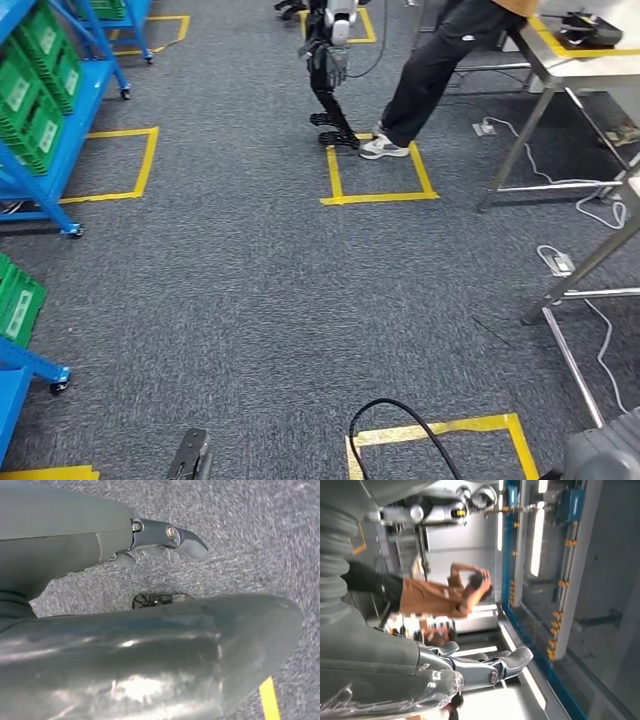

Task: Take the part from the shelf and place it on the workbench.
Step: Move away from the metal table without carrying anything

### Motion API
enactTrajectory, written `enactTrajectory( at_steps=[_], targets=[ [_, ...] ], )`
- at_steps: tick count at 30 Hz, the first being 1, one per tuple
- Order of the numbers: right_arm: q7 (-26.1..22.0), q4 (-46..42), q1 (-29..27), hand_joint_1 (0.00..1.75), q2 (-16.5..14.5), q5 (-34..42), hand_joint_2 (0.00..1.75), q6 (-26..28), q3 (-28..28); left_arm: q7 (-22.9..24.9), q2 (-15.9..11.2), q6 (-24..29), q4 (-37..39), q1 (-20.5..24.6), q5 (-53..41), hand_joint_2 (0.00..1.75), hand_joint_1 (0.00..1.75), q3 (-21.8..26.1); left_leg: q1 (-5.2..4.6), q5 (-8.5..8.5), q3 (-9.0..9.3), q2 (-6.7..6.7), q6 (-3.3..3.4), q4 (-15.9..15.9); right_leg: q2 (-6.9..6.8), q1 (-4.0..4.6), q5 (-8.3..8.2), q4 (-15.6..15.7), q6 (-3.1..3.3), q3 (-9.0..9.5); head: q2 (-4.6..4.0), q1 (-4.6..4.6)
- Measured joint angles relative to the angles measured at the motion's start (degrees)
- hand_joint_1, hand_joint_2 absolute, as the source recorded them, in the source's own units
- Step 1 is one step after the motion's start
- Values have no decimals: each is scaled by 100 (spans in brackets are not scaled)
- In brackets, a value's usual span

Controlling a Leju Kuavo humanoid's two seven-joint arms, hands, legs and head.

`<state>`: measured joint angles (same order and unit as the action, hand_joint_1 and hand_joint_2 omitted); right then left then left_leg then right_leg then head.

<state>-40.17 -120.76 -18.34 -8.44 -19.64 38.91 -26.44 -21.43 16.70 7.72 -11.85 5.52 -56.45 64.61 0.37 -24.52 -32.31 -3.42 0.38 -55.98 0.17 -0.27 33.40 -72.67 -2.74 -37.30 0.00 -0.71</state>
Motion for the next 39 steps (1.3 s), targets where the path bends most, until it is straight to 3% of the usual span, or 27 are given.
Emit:
enactTrajectory(
  at_steps=[2,3,5,7,9,11,13,14,15,16,18,20,22,23,25,27,29,30,31,33,35,37,39],
  targets=[
    [0,16,46,0,11,58,175,0,-28,-32,-5,18,0,2,35,0,0,16,2,9,6,-157,-25,-4,198,-18,-436,808,33,351,0,2],
    [0,25,65,0,17,83,175,0,-41,-60,-11,17,0,7,50,0,0,24,1,15,-8,-226,-50,-15,327,-33,-568,1160,43,500,0,2],
    [2,51,104,0,26,111,175,-1,-67,-138,-32,5,0,4,76,0,0,39,15,44,-64,-340,-125,-20,485,-36,-640,1479,68,628,0,2],
    [3,75,140,0,26,53,175,-2,-83,-206,-70,-10,0,-13,81,0,0,56,44,72,-111,-398,-205,-12,383,-20,-663,1506,124,634,0,-2],
    [2,84,154,0,25,-68,175,-2,-88,-251,-109,-16,0,-19,78,0,0,66,30,-63,-221,-165,-253,-205,231,-19,-690,1544,202,650,0,-22],
    [2,85,151,0,24,-127,175,-2,-88,-279,-137,-13,0,-4,74,0,0,67,5,-426,-542,164,-280,-858,55,-6,-694,1562,251,654,0,-41],
    [2,89,151,0,25,-101,175,-2,-89,-296,-162,-2,0,-2,74,0,0,68,5,-695,-877,258,-304,-1548,-124,9,-686,1562,266,648,0,-43],
    [2,92,153,0,25,-67,175,-2,-89,-303,-174,11,0,-9,76,0,0,69,6,-679,-920,267,-309,-1649,-205,11,-681,1561,268,647,0,-44],
    [2,98,157,0,26,-16,175,-2,-89,-310,-184,28,0,-17,81,0,0,72,6,-560,-852,283,-310,-1530,-282,11,-677,1560,265,651,0,-44],
    [2,104,164,0,26,42,175,-2,-89,-315,-195,47,-1,-21,93,0,0,78,6,-371,-672,332,-307,-1207,-353,11,-670,1559,257,659,0,-45],
    [2,117,187,0,26,144,175,-2,-88,-331,-208,83,-1,-14,123,0,0,99,-14,-61,-236,585,-286,-410,-472,36,-643,1543,217,673,0,-48],
    [2,129,220,0,29,192,175,-2,-88,-346,-213,116,-1,2,163,0,0,125,-42,8,-48,732,-226,-28,-572,73,-610,1532,165,686,0,-43],
    [2,139,253,0,34,200,175,-2,-89,-355,-221,140,-1,-3,190,0,0,152,-53,-1,-63,615,-152,-8,-680,78,-583,1544,116,715,0,-40],
    [2,141,269,0,36,200,175,-2,-89,-355,-225,147,-2,-13,192,0,0,163,-45,5,-61,548,-122,-3,-656,69,-545,1522,84,724,0,-42],
    [2,144,292,0,38,198,175,-2,-91,-356,-231,155,-2,-17,194,0,0,180,-16,26,-51,421,-61,5,-402,41,-336,1214,28,612,0,-24],
    [2,152,301,0,41,197,175,-2,-92,-354,-234,161,-2,-10,191,0,0,192,-7,36,-57,292,-28,6,-112,26,2,492,2,264,0,1],
    [2,170,308,0,44,192,175,-2,-93,-336,-238,166,-1,-7,174,0,0,202,-8,39,-62,137,-22,5,-38,24,139,-54,1,-52,0,6],
    [2,180,316,0,45,181,175,-2,-95,-326,-241,167,-1,-7,159,0,0,206,-6,40,-58,56,-24,4,-25,21,53,-38,8,-77,0,5],
    [2,187,325,0,46,164,175,-2,-97,-319,-242,168,-1,-6,146,0,0,208,-2,41,-52,-27,-30,2,8,12,-127,195,16,8,0,6],
    [2,193,343,0,48,124,175,-2,-102,-316,-242,167,-1,5,129,0,0,211,8,42,-51,-187,-68,-12,233,-28,-513,951,17,337,0,8],
    [2,194,357,0,48,104,175,-2,-108,-317,-244,164,-2,22,123,0,0,213,15,54,-86,-320,-137,-27,429,-52,-662,1393,40,537,0,9],
    [2,195,381,0,48,116,175,-2,-127,-324,-247,155,-2,22,104,0,0,215,37,90,-128,-431,-216,-9,381,-28,-671,1427,112,550,0,8],
    [2,196,431,0,48,162,175,-2,-161,-342,-249,148,-1,17,66,0,0,214,41,33,-183,-300,-269,-81,253,-16,-701,1450,199,552,0,-4]
  ],
)
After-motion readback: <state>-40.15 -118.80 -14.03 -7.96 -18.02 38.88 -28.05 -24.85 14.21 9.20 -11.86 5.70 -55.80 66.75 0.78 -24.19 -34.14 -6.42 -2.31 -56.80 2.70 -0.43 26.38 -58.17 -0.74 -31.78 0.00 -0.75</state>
